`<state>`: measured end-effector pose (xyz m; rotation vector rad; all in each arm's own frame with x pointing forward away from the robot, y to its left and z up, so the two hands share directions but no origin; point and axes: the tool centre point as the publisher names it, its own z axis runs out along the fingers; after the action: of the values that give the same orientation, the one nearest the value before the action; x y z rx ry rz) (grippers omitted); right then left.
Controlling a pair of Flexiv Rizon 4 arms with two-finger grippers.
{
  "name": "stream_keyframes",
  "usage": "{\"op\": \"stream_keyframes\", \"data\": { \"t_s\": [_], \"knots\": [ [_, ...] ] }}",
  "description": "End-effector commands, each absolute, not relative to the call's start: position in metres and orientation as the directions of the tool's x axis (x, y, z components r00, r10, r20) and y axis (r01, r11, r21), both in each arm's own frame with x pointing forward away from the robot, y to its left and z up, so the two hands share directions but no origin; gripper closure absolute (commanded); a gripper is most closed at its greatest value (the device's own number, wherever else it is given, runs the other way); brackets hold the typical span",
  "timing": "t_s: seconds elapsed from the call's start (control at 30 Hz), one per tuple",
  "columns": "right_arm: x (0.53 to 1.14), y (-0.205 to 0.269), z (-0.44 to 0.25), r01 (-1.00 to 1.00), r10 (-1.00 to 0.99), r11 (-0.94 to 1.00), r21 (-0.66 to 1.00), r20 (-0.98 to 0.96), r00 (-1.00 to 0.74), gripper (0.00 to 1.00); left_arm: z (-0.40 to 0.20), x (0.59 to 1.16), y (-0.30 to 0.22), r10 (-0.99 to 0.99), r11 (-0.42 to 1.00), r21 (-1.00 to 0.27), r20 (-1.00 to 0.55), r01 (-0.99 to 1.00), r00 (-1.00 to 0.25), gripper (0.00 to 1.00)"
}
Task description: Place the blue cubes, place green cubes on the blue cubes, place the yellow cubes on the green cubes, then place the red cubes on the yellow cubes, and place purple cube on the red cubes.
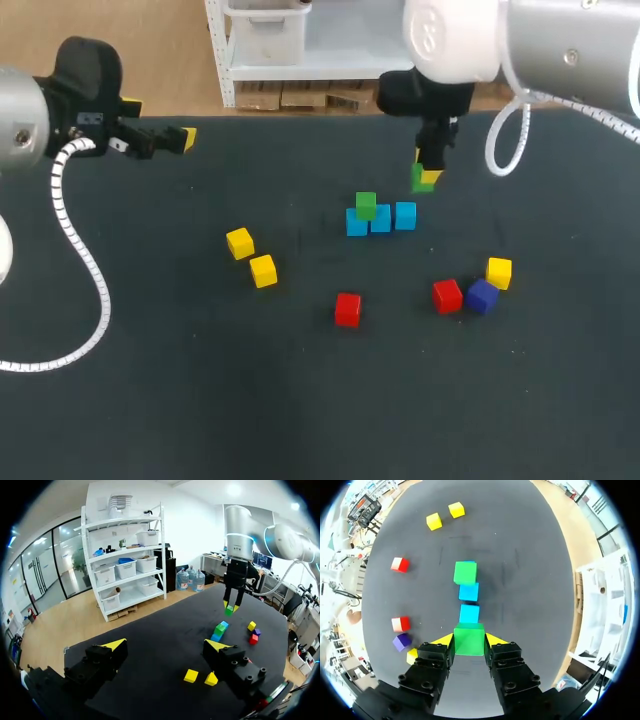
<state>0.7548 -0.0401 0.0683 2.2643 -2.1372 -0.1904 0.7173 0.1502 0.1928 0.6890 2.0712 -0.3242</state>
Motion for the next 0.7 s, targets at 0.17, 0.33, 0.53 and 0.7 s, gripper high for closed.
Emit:
{"op": "stream_keyframes", "data": {
  "t_s": [0.17,0.33,0.53,0.7],
  "knots": [
    [0.749,-0.021,0.061,-0.988,-0.993,-0.090,0.123,-0.086,0.080,1.00,0.191,0.718,0.153,0.345,0.804,0.026,-0.834,0.594,-0.431,0.00],
    [0.744,-0.015,0.054,-0.986,-0.993,-0.087,0.139,-0.088,0.075,1.00,0.191,0.718,0.153,0.345,0.804,0.026,-0.834,0.594,-0.431,0.00],
    [0.741,-0.011,0.047,-0.985,-0.993,-0.084,0.152,-0.096,0.069,1.00,0.191,0.718,0.153,0.345,0.804,0.026,-0.834,0.594,-0.431,0.00],
    [0.743,-0.007,0.041,-0.984,-0.994,-0.077,0.159,-0.090,0.064,1.00,0.191,0.718,0.153,0.345,0.804,0.026,-0.834,0.594,-0.431,0.00]
  ]
}}
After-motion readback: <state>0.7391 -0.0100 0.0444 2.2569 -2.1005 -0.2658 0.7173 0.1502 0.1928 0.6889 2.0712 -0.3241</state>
